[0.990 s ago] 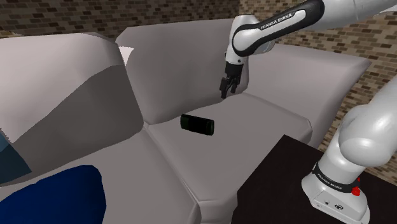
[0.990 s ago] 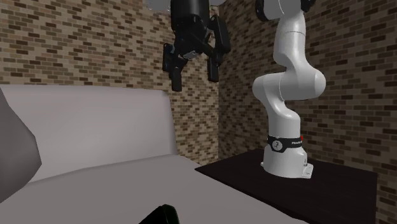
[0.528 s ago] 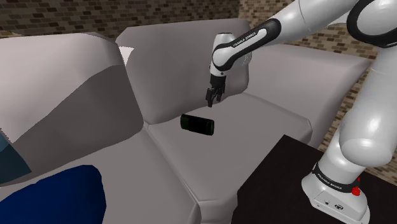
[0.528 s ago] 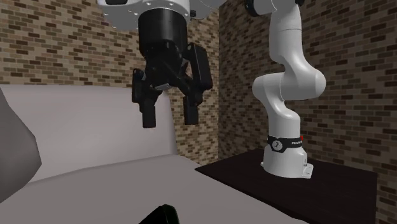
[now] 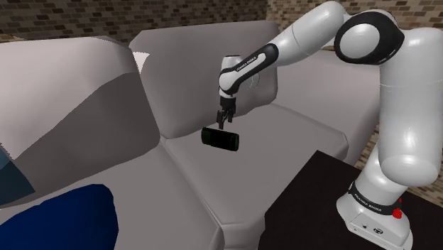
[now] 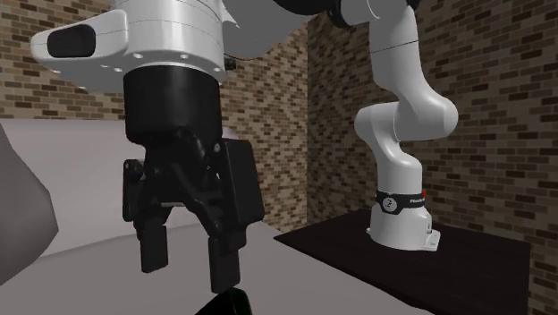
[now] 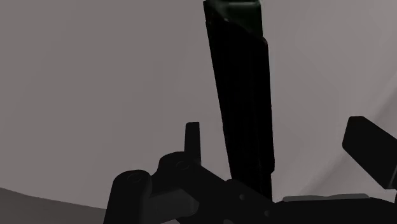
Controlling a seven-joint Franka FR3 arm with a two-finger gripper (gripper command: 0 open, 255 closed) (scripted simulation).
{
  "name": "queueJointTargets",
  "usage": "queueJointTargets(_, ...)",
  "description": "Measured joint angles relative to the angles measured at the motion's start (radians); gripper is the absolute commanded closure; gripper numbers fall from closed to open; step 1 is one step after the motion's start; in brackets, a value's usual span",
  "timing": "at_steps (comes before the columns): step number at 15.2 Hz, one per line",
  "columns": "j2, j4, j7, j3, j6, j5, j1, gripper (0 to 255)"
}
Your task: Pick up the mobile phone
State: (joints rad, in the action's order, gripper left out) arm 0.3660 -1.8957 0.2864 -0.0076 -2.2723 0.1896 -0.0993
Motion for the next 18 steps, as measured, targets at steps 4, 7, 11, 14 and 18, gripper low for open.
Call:
queueJointTargets(4,0.142,0.141,0.007,0.014,0.007,-0.003,-0.011,0)
queueJointTargets(7,0.175,0.154,0.015,0.016,-0.013,-0.001,-0.01,0)
queueJointTargets(11,0.215,0.149,0.024,0.019,-0.056,0.004,-0.009,0)
queueJointTargets(14,0.224,0.149,0.025,0.02,-0.066,0.005,-0.009,255)
queueJointTargets(18,0.224,0.15,0.025,0.021,-0.066,0.005,-0.01,255)
